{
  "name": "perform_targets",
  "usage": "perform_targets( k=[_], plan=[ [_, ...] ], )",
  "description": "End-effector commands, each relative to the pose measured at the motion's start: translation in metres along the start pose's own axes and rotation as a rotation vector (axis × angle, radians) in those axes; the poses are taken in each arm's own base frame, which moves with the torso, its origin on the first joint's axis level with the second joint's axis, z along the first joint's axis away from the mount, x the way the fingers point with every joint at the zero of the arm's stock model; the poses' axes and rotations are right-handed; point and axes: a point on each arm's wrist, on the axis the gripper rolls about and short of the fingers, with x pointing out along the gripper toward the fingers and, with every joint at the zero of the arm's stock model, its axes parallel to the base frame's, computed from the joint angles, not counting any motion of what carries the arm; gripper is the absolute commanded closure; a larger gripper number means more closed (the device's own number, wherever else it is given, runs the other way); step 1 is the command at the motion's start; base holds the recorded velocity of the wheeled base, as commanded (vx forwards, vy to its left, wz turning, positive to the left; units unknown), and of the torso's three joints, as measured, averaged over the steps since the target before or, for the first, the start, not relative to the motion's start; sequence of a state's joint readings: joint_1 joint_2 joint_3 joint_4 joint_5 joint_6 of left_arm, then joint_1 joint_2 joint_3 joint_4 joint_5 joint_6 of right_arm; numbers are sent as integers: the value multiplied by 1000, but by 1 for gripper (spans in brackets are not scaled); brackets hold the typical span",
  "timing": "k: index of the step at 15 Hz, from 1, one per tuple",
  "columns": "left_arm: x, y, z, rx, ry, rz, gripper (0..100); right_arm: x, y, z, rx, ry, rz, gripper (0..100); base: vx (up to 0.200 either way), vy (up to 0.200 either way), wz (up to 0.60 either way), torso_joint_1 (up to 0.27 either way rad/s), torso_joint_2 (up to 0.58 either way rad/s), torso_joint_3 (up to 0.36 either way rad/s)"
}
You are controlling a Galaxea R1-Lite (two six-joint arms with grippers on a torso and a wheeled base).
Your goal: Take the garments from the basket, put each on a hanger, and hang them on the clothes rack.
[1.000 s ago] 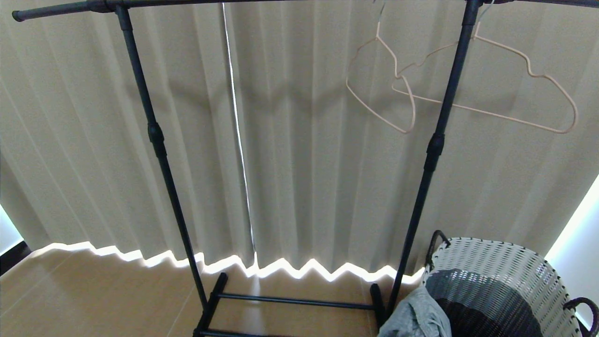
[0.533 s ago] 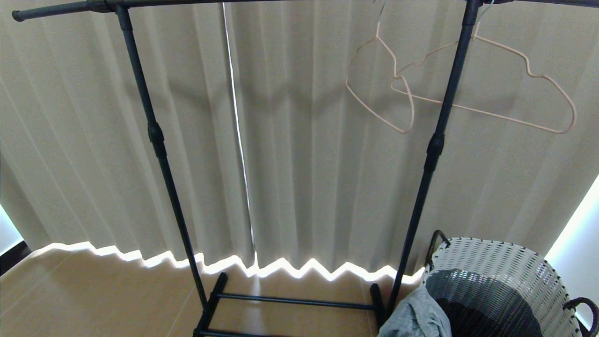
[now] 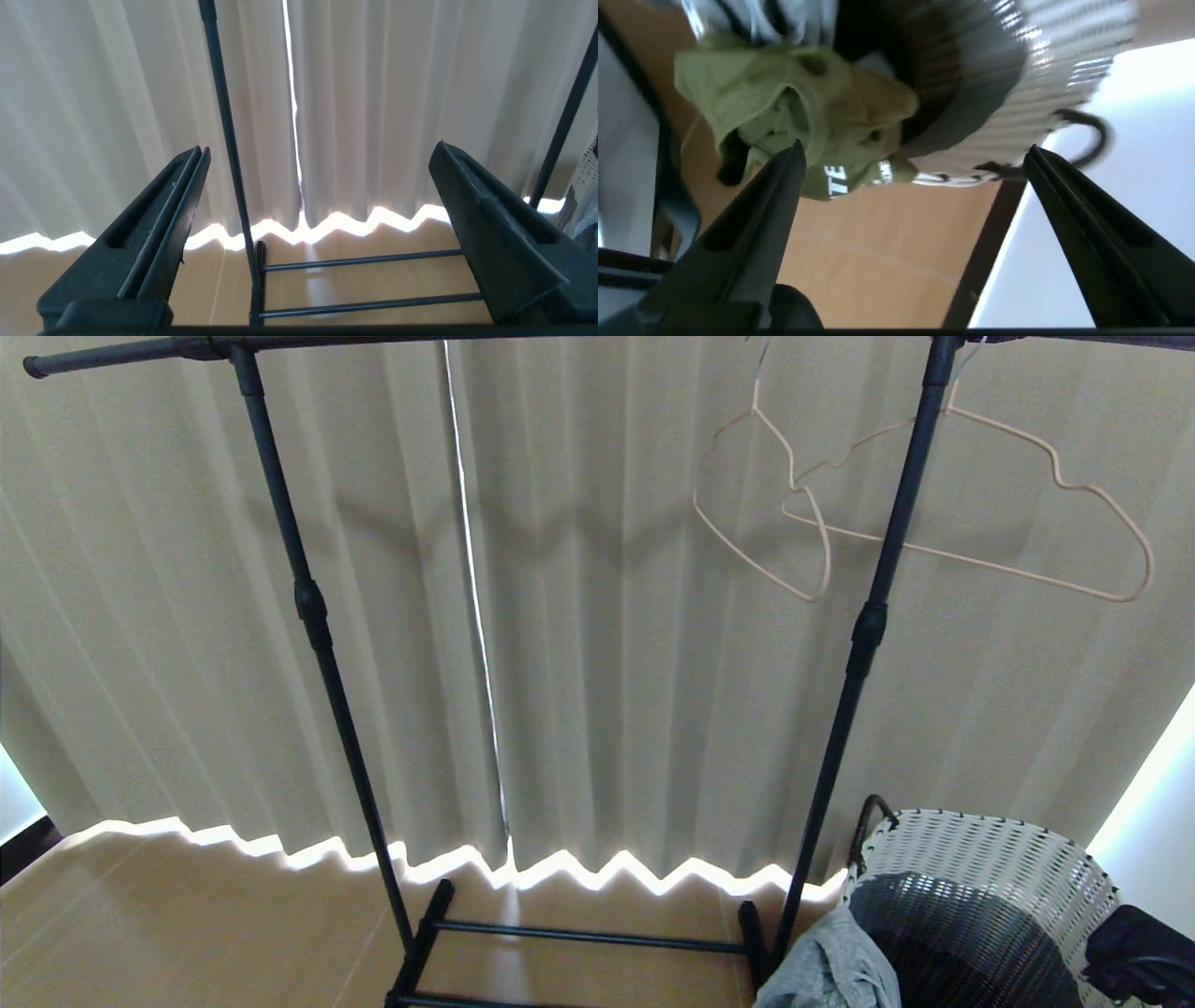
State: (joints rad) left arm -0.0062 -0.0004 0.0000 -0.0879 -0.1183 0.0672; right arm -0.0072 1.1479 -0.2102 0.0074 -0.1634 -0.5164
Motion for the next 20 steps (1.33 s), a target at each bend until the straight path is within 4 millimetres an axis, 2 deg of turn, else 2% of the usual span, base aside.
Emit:
perform_targets(
  k=[1, 2, 8, 13, 18, 19, 20],
  plan=[
    [0, 0, 0, 0, -1, 0, 0, 37, 3, 7, -45, 170, 95, 0, 0, 0, 0, 0, 0, 0],
    [0, 0, 0, 0, -1, 0, 0, 47, 3, 10, -60, 187, 106, 0, 0, 0, 0, 0, 0, 0],
    [0, 0, 0, 0, -1, 0, 0, 62, 4, 13, -156, 237, 150, 0, 0, 0, 0, 0, 0, 0],
    [0, 0, 0, 0, -1, 0, 0, 103, 11, 16, -157, 219, 135, 0, 0, 0, 0, 0, 0, 0],
    [0, 0, 0, 0, -1, 0, 0, 110, 10, 19, -153, 183, 95, 0, 0, 0, 0, 0, 0, 0],
    [0, 0, 0, 0, -1, 0, 0, 110, 10, 20, -153, 180, 94, 100, 0, 0, 0, 0, 0, 0],
    [0, 0, 0, 0, -1, 0, 0, 111, 10, 20, -153, 181, 94, 100, 0, 0, 0, 0, 0, 0]
  ],
)
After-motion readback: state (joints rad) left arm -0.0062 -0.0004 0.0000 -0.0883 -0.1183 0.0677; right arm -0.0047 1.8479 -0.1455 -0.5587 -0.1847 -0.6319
